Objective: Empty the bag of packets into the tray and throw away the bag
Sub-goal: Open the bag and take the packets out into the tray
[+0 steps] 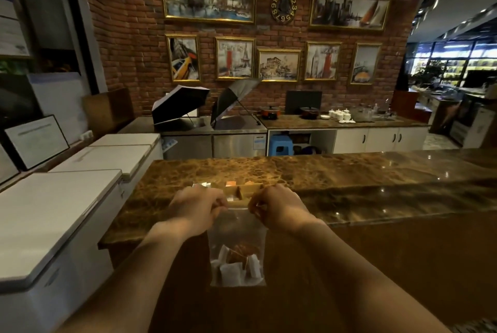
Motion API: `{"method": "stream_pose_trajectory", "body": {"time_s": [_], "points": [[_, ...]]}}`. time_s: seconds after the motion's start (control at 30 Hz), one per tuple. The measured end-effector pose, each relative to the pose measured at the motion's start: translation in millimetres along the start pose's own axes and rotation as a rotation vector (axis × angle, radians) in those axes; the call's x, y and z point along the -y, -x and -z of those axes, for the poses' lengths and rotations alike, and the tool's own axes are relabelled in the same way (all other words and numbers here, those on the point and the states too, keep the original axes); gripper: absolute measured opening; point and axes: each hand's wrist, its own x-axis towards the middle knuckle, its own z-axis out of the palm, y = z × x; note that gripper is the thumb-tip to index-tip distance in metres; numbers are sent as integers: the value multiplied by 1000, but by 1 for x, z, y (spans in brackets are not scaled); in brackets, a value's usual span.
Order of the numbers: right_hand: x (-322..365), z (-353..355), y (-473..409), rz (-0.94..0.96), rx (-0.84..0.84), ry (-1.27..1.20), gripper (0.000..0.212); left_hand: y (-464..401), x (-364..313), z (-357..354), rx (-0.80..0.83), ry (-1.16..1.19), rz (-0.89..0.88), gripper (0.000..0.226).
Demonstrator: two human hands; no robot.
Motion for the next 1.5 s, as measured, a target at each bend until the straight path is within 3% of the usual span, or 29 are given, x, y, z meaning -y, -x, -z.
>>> {"method": "stream_pose_trajectory", "body": {"time_s": [0.17,0.3,0.57,0.8,0.97,1.07,1.13,1.27,1.33,1.5], "points": [[-13,-3,-94,7,17,20,16,-88,46,-10,54,98,-9,12],[-29,-7,-157,-3,-2,58,17,-150,67,-14,-47,-3,-36,9],[-76,-20,-255,-39,9,-30,18,-251,88,-40,-60,3,-17,10],[-125,-34,-329,-24,35,-307,4,-317,94,-60,-60,-9,-35,9],[-147,-36,-371,-133,165,-575,8,-358,97,-82,-107,58,135,24],[-155,-37,-386,-206,169,-691,14,-372,103,-95,-227,235,272,17],[-155,-37,-391,-269,197,-769,11,-376,102,-100,-249,474,390,7],[-154,-36,-406,-320,244,-829,21,-384,84,-98,0,1036,632,29],[-152,-38,-411,-330,240,-823,23,-389,77,-96,57,1115,663,31],[-153,-44,-418,-375,249,-926,14,-404,78,-93,119,1201,724,12]]}}
